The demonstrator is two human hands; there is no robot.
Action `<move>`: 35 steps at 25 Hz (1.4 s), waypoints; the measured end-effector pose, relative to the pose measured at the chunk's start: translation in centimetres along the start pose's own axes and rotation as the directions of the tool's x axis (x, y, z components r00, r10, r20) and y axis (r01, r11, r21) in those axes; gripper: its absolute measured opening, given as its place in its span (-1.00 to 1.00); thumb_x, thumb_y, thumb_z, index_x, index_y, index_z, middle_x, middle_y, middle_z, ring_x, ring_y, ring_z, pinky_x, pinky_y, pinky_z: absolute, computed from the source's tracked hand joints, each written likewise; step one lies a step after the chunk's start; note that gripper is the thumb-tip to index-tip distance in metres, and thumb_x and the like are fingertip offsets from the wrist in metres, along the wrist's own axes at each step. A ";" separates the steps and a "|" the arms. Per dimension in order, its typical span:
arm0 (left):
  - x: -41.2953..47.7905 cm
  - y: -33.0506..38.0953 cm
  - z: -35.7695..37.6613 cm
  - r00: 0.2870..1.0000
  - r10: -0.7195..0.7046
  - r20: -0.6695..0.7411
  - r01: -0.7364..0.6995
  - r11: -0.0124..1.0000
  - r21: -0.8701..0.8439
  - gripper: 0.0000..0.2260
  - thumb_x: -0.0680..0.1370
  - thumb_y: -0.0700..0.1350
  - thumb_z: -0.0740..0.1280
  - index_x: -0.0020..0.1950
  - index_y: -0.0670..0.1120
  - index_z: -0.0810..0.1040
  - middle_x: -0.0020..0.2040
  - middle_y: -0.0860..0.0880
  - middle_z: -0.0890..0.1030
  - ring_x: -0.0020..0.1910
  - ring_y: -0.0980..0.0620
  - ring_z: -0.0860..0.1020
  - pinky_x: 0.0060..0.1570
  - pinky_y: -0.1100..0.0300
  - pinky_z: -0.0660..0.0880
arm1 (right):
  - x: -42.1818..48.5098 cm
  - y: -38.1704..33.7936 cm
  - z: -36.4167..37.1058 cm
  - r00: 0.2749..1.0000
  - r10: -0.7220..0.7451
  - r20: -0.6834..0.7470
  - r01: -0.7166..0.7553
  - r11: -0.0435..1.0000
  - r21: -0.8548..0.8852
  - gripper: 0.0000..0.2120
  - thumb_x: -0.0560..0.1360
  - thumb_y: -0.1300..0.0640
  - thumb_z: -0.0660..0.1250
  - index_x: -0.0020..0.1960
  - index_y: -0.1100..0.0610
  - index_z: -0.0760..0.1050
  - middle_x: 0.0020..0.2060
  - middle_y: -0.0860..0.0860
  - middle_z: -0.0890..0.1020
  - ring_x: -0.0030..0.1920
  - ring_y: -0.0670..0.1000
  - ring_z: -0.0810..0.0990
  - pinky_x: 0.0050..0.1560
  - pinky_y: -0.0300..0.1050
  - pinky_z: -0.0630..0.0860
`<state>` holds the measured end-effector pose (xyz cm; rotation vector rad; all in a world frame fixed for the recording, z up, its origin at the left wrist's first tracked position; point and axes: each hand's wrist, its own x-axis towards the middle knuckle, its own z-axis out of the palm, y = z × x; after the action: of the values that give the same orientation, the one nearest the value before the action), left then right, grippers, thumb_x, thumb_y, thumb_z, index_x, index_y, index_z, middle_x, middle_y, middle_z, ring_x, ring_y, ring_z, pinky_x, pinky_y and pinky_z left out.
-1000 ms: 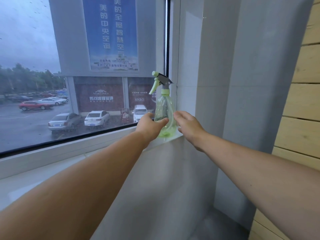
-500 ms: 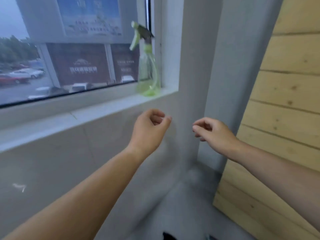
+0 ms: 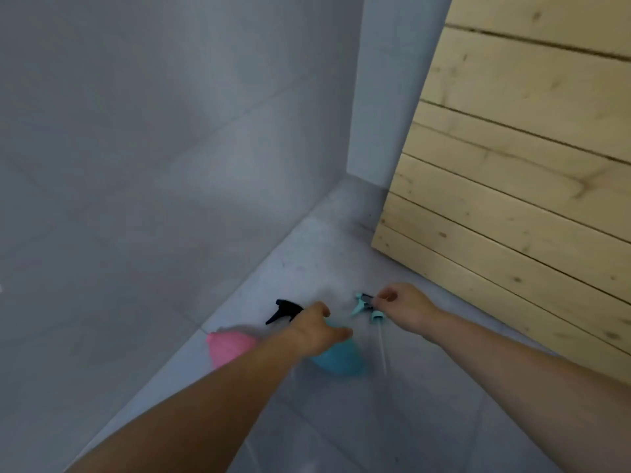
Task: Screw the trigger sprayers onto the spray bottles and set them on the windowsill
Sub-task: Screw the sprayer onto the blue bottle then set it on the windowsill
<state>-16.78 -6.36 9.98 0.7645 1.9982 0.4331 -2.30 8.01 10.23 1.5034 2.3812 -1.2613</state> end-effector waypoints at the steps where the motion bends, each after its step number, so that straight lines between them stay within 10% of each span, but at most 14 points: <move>1: 1.1 -0.7 0.9 1.000 0.020 0.020 -0.021 0.995 0.095 -0.30 0.47 0.17 0.51 0.49 -0.09 0.38 0.34 -0.15 0.51 0.23 -0.12 0.57 0.06 0.11 0.53 | 1.0 1.2 0.7 0.999 0.035 0.004 -0.035 0.999 -0.004 -0.72 0.51 -0.02 0.35 -0.03 0.21 0.62 -0.09 0.16 0.69 -0.13 0.09 0.62 -0.20 -0.12 0.50; 5: 4.7 -2.4 2.9 0.983 0.173 0.070 -0.186 0.879 0.440 -0.12 0.37 0.27 0.53 0.60 0.06 0.26 0.60 -0.14 0.26 0.57 -0.16 0.23 0.53 -0.04 0.24 | 4.6 5.0 3.8 0.996 0.085 -0.021 -0.085 0.996 -0.002 -0.64 0.47 -0.05 0.40 0.09 0.21 0.60 -0.04 0.18 0.66 -0.07 0.16 0.63 -0.02 0.03 0.59; 10: 7.8 -4.2 3.8 0.963 0.140 0.231 -0.245 0.814 0.527 0.05 0.27 0.28 0.59 0.63 0.20 0.12 0.69 -0.09 -0.07 0.65 -0.16 -0.10 0.58 -0.15 0.06 | 8.2 7.8 6.7 0.988 0.129 -0.082 -0.136 0.988 -0.076 -0.42 0.40 -0.24 0.40 0.29 0.07 0.50 0.18 0.20 0.44 0.11 0.20 0.56 0.13 -0.07 0.52; 14: 8.7 -5.1 3.1 0.961 0.088 0.263 -0.227 0.796 0.561 0.09 0.26 0.14 0.65 0.64 0.14 0.08 0.66 -0.11 -0.04 0.63 -0.20 -0.04 0.52 -0.16 0.19 | 9.5 8.6 7.3 0.978 0.183 -0.097 -0.194 0.974 -0.113 -0.44 0.36 -0.21 0.44 0.23 0.09 0.48 0.15 0.18 0.40 0.02 0.12 0.49 -0.04 -0.16 0.43; 19: 8.2 -5.7 3.7 0.974 0.193 0.117 -0.226 0.842 0.489 -0.10 0.21 0.26 0.62 0.44 0.00 0.36 0.31 -0.06 0.45 0.27 -0.06 0.39 0.26 -0.01 0.46 | 9.1 8.8 7.9 0.970 0.215 -0.113 -0.210 0.976 0.053 -0.58 0.34 0.02 0.52 0.00 0.16 0.36 -0.08 0.09 0.50 -0.13 0.03 0.49 -0.36 -0.22 0.36; 27: 1.2 -2.0 -1.4 0.976 0.218 -0.008 -0.213 0.964 0.161 -0.16 0.15 0.34 0.58 0.30 0.01 0.41 0.12 0.01 0.58 0.02 0.02 0.60 -0.03 0.10 0.60 | 4.7 2.7 0.0 0.983 0.180 0.032 -0.178 0.903 0.391 -0.94 0.40 0.21 0.45 -0.16 0.20 0.61 -0.28 0.12 0.63 -0.31 0.01 0.62 -0.23 -0.08 0.62; 35: -13.8 2.8 -11.0 0.947 0.279 -0.161 -0.271 0.960 0.075 -0.30 0.27 0.30 0.58 0.25 0.01 0.42 0.04 0.04 0.62 -0.04 0.08 0.64 -0.14 0.19 0.58 | -7.4 -9.9 -10.6 0.979 -0.088 -0.183 0.157 0.901 0.404 -0.94 0.43 0.26 0.40 -0.11 0.19 0.54 -0.15 0.16 0.62 -0.18 0.07 0.62 -0.11 0.00 0.64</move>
<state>-19.96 -13.43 26.03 1.0781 2.0733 0.6290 -2.32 7.67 26.49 1.6314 2.4482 -1.8439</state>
